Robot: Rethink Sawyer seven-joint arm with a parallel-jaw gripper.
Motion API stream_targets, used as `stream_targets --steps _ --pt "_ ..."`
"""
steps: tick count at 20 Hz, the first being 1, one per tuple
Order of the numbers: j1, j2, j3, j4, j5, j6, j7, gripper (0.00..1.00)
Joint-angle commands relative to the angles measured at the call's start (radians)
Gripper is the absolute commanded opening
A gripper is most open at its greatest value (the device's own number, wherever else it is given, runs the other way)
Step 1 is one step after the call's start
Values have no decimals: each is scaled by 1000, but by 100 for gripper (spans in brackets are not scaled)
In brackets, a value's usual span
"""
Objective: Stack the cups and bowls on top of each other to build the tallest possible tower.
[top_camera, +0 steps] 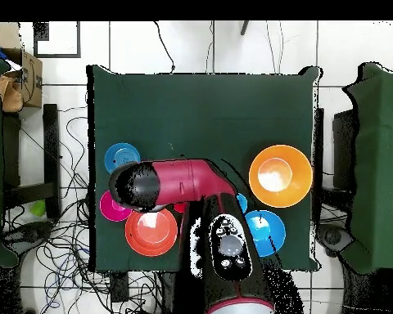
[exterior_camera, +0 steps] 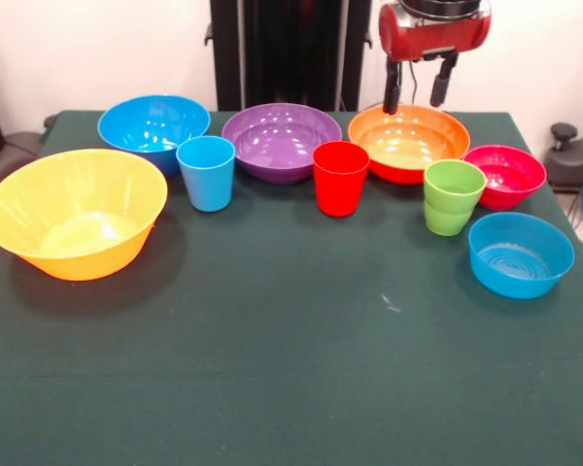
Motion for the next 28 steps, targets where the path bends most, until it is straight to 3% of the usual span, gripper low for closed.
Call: stream_targets --steps 1,9,17,22,24,28 --pt "-88 41 142 -66 -94 136 -250 100" --pt "-120 88 200 -175 -122 242 -239 100" --pt "-95 93 228 -231 -124 307 -173 100" --pt "-112 101 243 -247 -153 319 -198 100" --pt "-92 121 241 -259 -161 295 -162 100" --pt "-8 191 219 -291 -138 213 9 100"
